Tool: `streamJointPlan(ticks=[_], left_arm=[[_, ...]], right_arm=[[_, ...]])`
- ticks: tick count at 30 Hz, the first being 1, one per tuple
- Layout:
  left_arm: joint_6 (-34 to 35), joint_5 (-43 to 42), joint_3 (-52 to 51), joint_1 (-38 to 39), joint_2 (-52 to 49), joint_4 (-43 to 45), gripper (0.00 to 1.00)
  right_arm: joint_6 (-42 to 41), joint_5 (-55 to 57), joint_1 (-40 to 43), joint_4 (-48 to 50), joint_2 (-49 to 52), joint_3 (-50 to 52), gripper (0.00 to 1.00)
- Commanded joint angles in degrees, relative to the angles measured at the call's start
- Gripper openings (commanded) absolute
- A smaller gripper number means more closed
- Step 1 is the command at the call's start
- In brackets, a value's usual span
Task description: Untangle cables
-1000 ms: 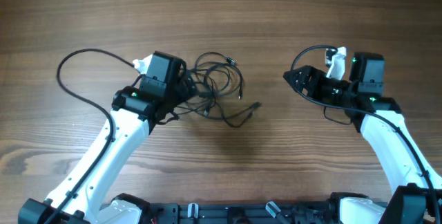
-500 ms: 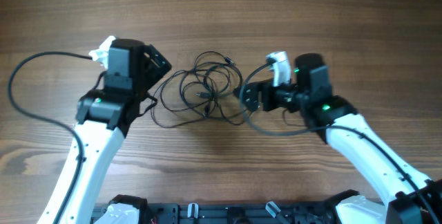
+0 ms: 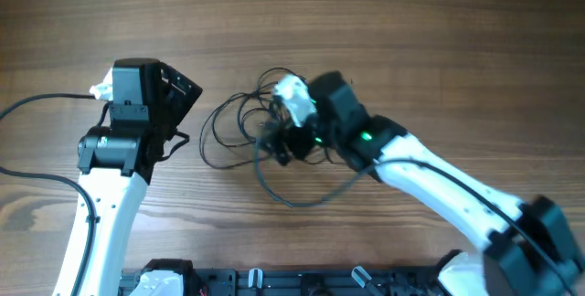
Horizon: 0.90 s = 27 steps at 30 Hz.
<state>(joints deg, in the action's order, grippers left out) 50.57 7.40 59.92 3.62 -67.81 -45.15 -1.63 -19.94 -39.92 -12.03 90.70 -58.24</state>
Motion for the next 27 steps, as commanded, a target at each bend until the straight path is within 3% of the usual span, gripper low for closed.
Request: streamJointPlan(ticks=[1,10,12,14,15,18,20,22,27], left_arm=[[0.92,-0.5,0.85,-0.37,0.59,-2.14,1.0],[0.87,-0.5,0.85,-0.37,0.59,-4.02,1.0],[0.9,-0.52,0.85,-0.37,0.59,-4.02,1.0],[0.92,-0.57,0.85,-0.35,0.59,-4.59,1.0],[0.92,-0.59,0.85,-0.35,0.59,-5.18,1.0],[0.9,-0.59,0.83,-0.35,0.57,-6.95,1.0],[0.9,-0.59,0.83,-0.35,0.57,-7.89,1.0],[0.9,-0.59,0.83,-0.35,0.57,-8.74,1.0],[0.9,-4.24,0.83,-0.35,0.52,-8.98,1.0]], right_arm=[[7.02,0.28,-1.99,1.33,8.72,-4.39,1.0],[11.39,4.37,-7.06,6.01,18.99,-4.44,0.94],[12.07,6.86,-7.17,7.82,20.11,-4.44,0.83],[11.91,9.03,-7.17,9.66,20.44,-4.44,0.65],[11.61,9.64,-7.17,10.56,20.44,-4.44,0.52],[8.92,10.1,-7.08,13.38,20.44,-4.44,0.31],[8.92,10.1,-7.04,13.94,20.44,-4.44,0.23],[8.87,10.12,-7.04,13.7,20.44,-4.44,0.04],[1.7,14.4,-6.03,12.81,17.2,-4.46,0.04]])
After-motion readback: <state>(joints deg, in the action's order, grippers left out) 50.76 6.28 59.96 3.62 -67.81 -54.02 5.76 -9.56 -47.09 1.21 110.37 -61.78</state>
